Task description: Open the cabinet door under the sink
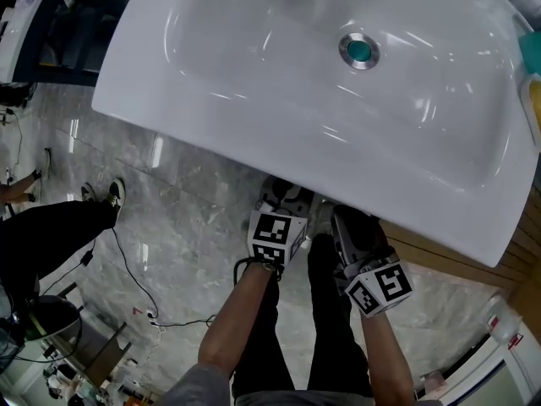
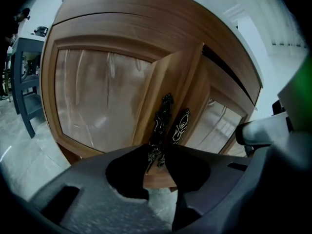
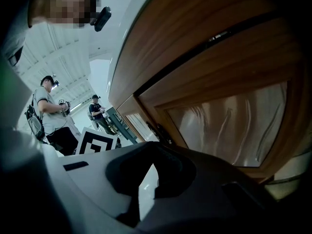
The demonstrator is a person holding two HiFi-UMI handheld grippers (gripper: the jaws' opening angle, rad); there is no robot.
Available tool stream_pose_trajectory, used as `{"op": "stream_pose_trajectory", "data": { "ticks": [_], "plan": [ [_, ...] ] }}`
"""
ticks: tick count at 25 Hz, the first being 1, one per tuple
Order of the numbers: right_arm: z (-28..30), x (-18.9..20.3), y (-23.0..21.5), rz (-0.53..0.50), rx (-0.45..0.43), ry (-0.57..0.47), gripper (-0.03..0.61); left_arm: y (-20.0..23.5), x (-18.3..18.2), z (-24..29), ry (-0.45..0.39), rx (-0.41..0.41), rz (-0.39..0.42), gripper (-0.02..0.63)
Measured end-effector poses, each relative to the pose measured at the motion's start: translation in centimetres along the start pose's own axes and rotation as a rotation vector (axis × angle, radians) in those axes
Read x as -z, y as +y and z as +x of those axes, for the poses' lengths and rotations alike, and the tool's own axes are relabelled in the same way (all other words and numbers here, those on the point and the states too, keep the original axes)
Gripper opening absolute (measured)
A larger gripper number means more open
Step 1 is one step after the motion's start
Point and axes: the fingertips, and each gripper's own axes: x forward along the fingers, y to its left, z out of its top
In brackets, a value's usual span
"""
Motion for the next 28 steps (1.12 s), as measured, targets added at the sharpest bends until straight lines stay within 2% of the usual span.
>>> {"op": "stream_pose_trajectory", "data": {
  "ticks": [1,17,22,28],
  "plan": [
    [-0.1,0.0,-0.2,0.001,0.003,0.001,0.009,0.0,-0.1,0.0,-0.007,-0.003,0.000,0.094],
    [0.3,1.3,0.6,-0.004,0.009,0.021,0.009,0.3,0.2,-0.1,-0.058,-0.026,0.025,0.084],
    [0.3,1.7,1.5,-0.002,0.030,0.016,0.009,0.1,0.0,-0.4,-0.055,0.013,0.005,0.084],
    [0.7,2.4,2.0,0.002,0.067,-0.006,0.009,0.2,1.4,-2.4,-0.042,0.055,0.032,0.084]
  ]
}}
